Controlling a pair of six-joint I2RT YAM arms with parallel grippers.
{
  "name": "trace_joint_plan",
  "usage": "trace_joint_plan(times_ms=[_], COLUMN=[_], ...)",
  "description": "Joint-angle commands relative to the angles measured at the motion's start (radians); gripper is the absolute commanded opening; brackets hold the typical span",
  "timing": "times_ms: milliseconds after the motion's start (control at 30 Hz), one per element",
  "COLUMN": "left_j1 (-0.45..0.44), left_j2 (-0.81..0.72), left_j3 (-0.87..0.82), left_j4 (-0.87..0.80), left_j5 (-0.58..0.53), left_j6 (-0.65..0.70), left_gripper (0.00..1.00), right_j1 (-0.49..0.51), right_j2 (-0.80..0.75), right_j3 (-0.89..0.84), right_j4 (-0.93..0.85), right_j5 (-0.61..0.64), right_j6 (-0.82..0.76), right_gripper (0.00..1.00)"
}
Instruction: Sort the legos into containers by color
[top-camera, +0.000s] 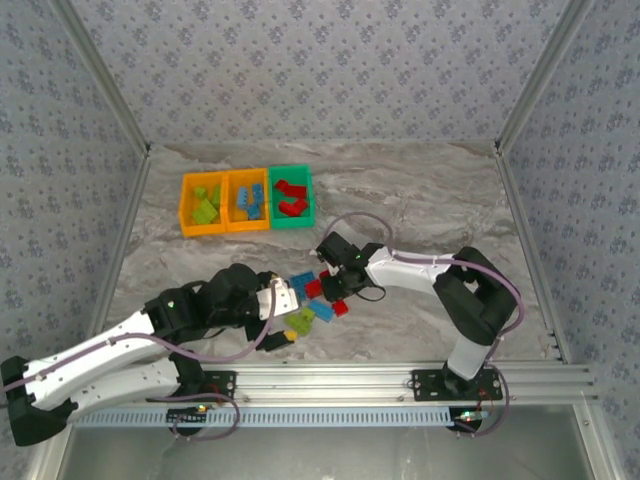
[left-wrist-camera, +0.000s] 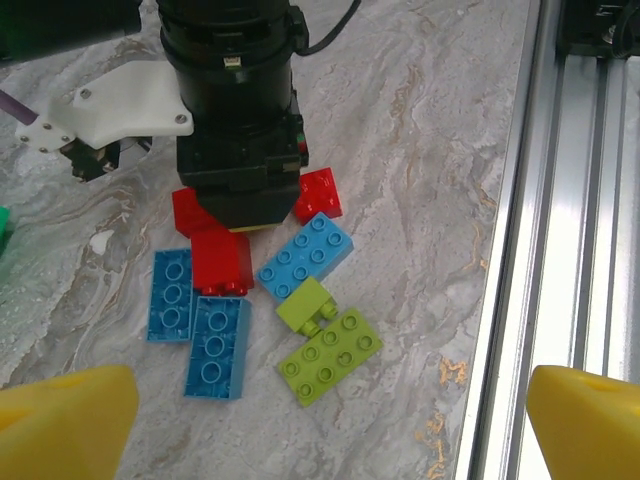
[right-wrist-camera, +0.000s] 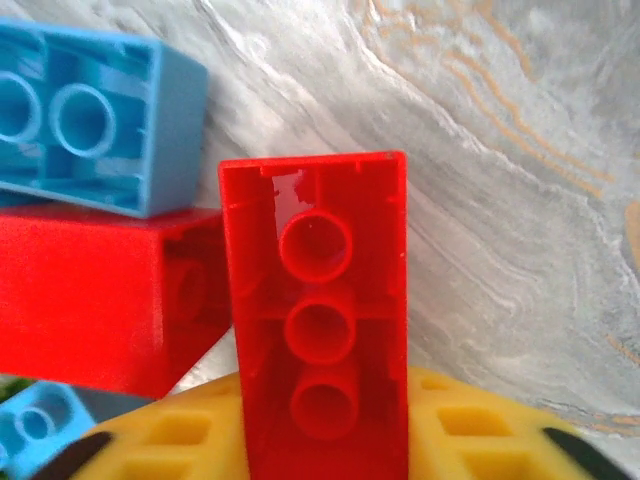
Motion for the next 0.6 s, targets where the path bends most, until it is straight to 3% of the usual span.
trace_joint_plan(times_ms=[0, 133, 267, 400, 567], left_j1=[-0.007, -0.007, -0.007, -0.007, -0.005], left_j2=[-0.022, -0.062, -0.109, -0.117, -0.089], left_j3=[0.011, -0.004, -0.012, -0.012, 0.031], left_j4=[-0.026, -0.032, 0.022, 0.061, 0.008], left_j5=[-0.003, 0.038, -0.021, -0.328, -0.631], left_j6=[0.013, 0.047, 0.027, -0.075, -0.333], left_gripper=[0.99, 0.99, 0.99, 0.99, 0.99], right_j1=[0.012, 0.013, 0.014, -0.011, -0.072], right_j2=[-0.010, -0.161, -0.269, -0.201, 0.081], right_j3=[0.012, 0.000, 0.040, 0.159, 0.473], right_j4=[-0.016, -0.031, 0.003, 0.088, 0.104], right_j5=[0.040, 0.029, 0.059, 0.139, 0.188], right_j6=[0.009, 0.017, -0.032, -0.123, -0.214], right_gripper=[0.26, 0.26, 0.26, 0.26, 0.26])
